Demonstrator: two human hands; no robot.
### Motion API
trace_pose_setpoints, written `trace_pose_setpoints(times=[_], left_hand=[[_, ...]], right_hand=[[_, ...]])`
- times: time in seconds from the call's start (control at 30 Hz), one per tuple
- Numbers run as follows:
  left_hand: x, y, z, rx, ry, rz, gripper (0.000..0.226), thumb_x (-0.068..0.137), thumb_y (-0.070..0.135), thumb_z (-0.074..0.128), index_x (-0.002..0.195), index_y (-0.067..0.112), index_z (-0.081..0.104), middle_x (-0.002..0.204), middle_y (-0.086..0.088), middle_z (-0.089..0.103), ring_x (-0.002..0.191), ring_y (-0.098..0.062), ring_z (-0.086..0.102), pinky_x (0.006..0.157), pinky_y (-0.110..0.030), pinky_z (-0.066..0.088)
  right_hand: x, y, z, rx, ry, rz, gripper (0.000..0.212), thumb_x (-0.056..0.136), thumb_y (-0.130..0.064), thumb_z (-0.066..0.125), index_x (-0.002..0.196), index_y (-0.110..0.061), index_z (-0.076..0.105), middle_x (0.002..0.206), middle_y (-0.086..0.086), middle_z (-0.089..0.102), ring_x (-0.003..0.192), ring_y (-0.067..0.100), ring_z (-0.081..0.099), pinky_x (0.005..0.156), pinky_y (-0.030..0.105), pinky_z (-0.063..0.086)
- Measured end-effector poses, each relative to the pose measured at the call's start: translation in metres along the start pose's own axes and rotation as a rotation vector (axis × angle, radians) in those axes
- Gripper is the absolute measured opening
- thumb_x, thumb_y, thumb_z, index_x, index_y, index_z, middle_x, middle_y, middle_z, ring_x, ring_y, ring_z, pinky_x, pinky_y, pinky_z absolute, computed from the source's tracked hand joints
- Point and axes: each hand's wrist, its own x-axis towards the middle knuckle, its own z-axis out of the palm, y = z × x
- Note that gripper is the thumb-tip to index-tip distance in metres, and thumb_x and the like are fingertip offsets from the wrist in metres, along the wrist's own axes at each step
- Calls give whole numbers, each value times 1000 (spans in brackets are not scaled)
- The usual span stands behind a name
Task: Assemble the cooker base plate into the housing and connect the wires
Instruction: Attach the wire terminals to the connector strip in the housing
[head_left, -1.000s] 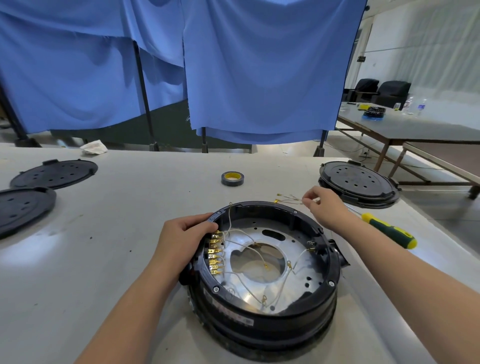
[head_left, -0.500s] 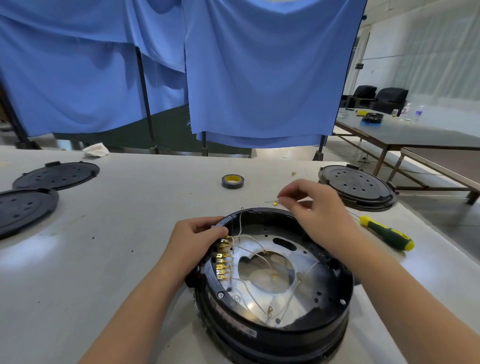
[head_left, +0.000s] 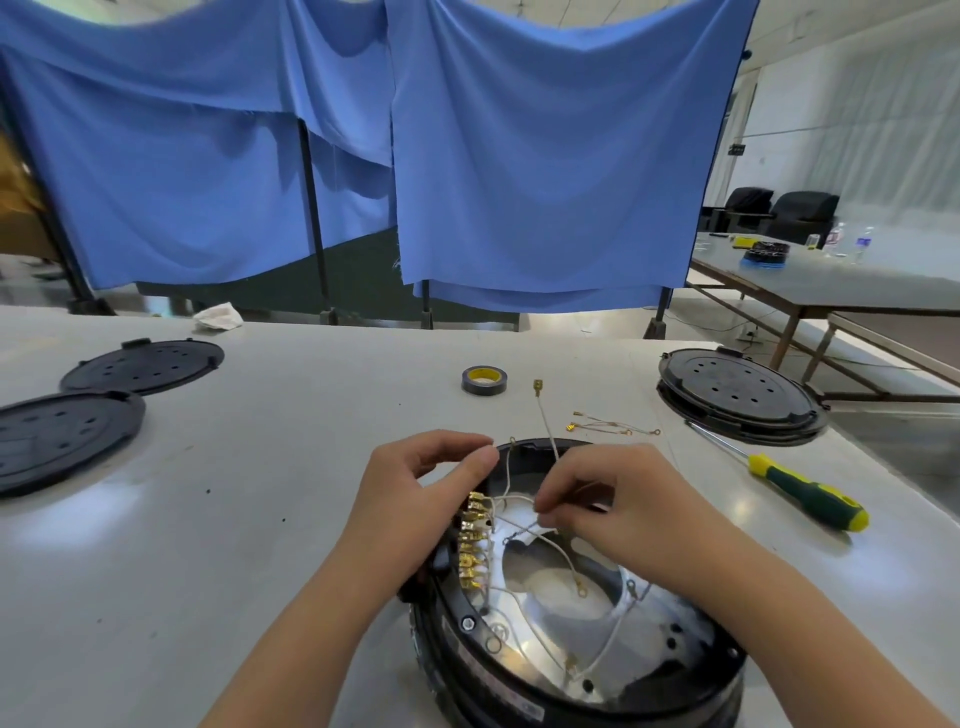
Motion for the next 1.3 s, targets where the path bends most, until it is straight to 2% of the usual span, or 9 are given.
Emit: trace_pose_setpoints(times=[0.1, 0.23, 0.4, 0.6, 0.7, 0.77, 0.93, 1.1, 1.3], left_hand=[[-2, 7, 1, -72, -13, 28, 20, 71, 42, 78, 90, 39, 76, 88, 15, 76, 90, -3, 71, 88, -31, 53], [-7, 15, 3, -208, -69, 34, 40, 59, 47, 76, 95, 29, 76, 88, 5, 77, 89, -9, 72, 83, -27, 54], [-10, 21, 0, -360, -35, 15, 22, 66, 29, 74, 87, 22, 78, 82, -5, 77, 78, -13, 74, 65, -14, 54], [-12, 23, 0, -326, -35, 21, 13, 81, 10, 73, 86, 22, 76, 80, -5, 76, 65, -11, 70, 61, -15, 52], [-13, 23, -1, -306, -44, 27, 19, 82, 10, 72, 93, 25, 75, 81, -6, 76, 62, -10, 68, 61, -16, 53], [-14, 24, -1, -292, -45, 31, 19, 82, 10, 72, 94, 26, 75, 81, -6, 76, 60, -10, 68, 61, -15, 52], [-13, 25, -1, -286, -28, 13, 11, 75, 19, 76, 84, 24, 77, 81, -3, 77, 58, -11, 68, 59, -14, 52], [-12, 25, -2, -288, -17, 10, 21, 61, 32, 77, 82, 26, 77, 78, -1, 76, 61, -9, 69, 60, -13, 51], [-14, 25, 0, -283, -54, 11, 29, 51, 38, 82, 74, 22, 75, 75, -3, 75, 66, -13, 71, 61, -14, 52]], right_hand=[[-9, -11, 1, 57, -70, -30, 26, 75, 2, 72, 75, -24, 74, 77, -15, 71, 77, 3, 68, 76, 18, 54], [-17, -22, 7, 111, -146, -106, 19, 77, -2, 74, 74, -21, 73, 79, -11, 72, 78, 6, 69, 73, 17, 52], [-19, -20, 10, 100, -150, -114, 19, 79, 1, 72, 76, -18, 72, 81, -9, 71, 80, 9, 69, 75, 23, 55], [-19, -16, 9, 80, -112, -64, 23, 76, -3, 70, 75, -25, 63, 78, -13, 65, 79, 6, 65, 79, 24, 53], [-18, -12, 5, 163, -67, 33, 27, 76, -1, 66, 75, -26, 57, 72, -9, 58, 69, 9, 59, 72, 35, 56], [-16, -9, 2, 252, -56, 109, 33, 78, 2, 64, 77, -31, 58, 72, -12, 56, 66, 10, 57, 63, 29, 53], [-13, 0, -3, 365, 54, 218, 39, 78, 0, 72, 88, -38, 66, 87, -13, 66, 73, 15, 71, 72, 28, 58], [-11, 7, -5, 456, 176, 275, 32, 74, 1, 76, 84, -29, 72, 83, -2, 69, 66, 21, 72, 60, 18, 53], [-11, 9, 0, 310, -7, 314, 26, 77, -5, 75, 84, -30, 71, 87, -8, 72, 71, 16, 72, 72, 26, 58]])
